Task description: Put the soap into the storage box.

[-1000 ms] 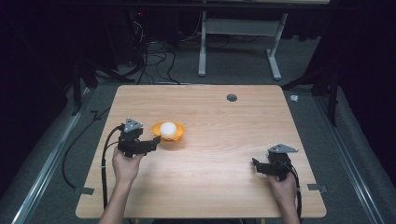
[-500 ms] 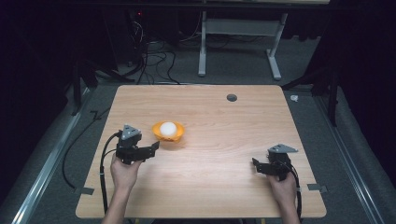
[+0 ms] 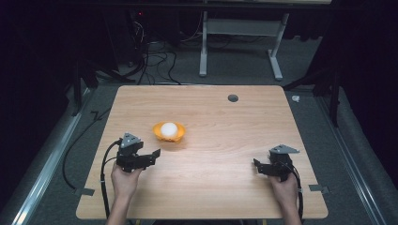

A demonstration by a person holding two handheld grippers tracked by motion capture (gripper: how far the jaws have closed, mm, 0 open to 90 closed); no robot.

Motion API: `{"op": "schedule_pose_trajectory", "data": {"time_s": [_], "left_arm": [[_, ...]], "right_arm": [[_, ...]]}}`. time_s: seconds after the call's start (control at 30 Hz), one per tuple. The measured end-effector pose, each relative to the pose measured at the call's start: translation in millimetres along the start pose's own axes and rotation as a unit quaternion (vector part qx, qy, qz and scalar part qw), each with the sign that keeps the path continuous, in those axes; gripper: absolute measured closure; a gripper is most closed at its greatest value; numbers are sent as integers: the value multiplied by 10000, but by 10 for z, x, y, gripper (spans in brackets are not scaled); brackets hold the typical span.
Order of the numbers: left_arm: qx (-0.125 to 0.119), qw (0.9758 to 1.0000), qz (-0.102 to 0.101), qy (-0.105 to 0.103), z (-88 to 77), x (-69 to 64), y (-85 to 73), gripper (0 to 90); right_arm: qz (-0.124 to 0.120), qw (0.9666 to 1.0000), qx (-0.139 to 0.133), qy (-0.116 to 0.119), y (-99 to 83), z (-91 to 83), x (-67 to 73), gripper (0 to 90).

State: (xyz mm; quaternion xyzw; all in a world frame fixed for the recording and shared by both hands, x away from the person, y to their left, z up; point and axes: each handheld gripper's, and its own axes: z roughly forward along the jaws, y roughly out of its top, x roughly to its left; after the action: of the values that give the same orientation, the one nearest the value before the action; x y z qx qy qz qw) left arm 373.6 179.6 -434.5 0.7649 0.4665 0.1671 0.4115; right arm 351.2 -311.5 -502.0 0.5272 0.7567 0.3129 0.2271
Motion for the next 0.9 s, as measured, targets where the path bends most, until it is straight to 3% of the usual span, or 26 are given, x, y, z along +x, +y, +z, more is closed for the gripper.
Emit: {"op": "schedule_pose_trajectory", "data": {"time_s": [0.67,0.9], "left_arm": [[328,9993,-94,136,159,25,-289,226],[480,9982,11,370,282,24,-415,213]], "right_arm": [[0,10000,-1,-3,0,0,-1,223],[-8,10000,-6,-1,0,1,-2,223]]}}
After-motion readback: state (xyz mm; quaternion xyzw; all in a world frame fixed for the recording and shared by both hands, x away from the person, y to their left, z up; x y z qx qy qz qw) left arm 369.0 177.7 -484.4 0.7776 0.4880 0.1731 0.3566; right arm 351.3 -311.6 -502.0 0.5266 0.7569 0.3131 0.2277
